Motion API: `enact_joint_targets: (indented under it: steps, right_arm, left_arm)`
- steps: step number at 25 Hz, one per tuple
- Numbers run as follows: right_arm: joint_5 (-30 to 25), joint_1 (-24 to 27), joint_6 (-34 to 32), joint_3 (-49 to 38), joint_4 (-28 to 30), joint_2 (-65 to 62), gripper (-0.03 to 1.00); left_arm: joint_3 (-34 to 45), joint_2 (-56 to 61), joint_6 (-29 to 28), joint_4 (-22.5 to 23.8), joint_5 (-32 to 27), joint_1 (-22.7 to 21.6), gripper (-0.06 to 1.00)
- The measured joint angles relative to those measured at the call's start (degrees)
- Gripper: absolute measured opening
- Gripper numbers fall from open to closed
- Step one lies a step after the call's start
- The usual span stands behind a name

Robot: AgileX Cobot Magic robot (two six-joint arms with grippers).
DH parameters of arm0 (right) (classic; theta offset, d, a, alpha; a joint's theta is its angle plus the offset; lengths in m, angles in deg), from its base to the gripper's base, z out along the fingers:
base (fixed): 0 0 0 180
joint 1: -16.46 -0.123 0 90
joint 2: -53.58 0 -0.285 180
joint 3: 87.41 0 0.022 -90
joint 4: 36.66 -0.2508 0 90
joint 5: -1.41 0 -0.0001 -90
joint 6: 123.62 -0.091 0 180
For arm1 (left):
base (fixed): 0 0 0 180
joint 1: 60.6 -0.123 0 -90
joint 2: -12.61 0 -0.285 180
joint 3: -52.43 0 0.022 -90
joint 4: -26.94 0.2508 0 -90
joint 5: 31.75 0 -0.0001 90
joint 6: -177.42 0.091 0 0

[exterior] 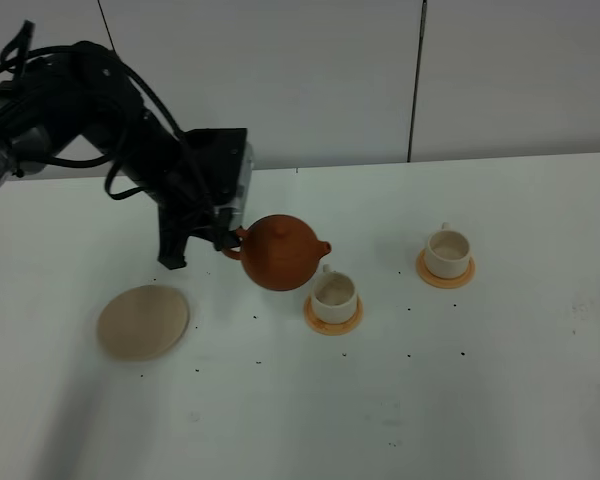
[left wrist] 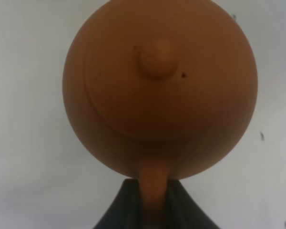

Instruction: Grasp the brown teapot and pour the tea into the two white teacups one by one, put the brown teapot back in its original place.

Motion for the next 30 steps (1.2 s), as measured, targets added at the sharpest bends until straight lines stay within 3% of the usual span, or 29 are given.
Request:
enact_joint_targets:
  steps: [10,30]
  right_arm:
    - [0.0,0.0,0.0,0.0,0.0,0.0,0.23]
    - [0.0,0.0,0.0,0.0,0.0,0.0,0.23]
  left_arm:
    - [-6.5,0.0,-4.8,0.2,4.0,2.7,0.17]
    - [-7.4,-4.5,-5.7,-2.7,7.6,3.8,0.17]
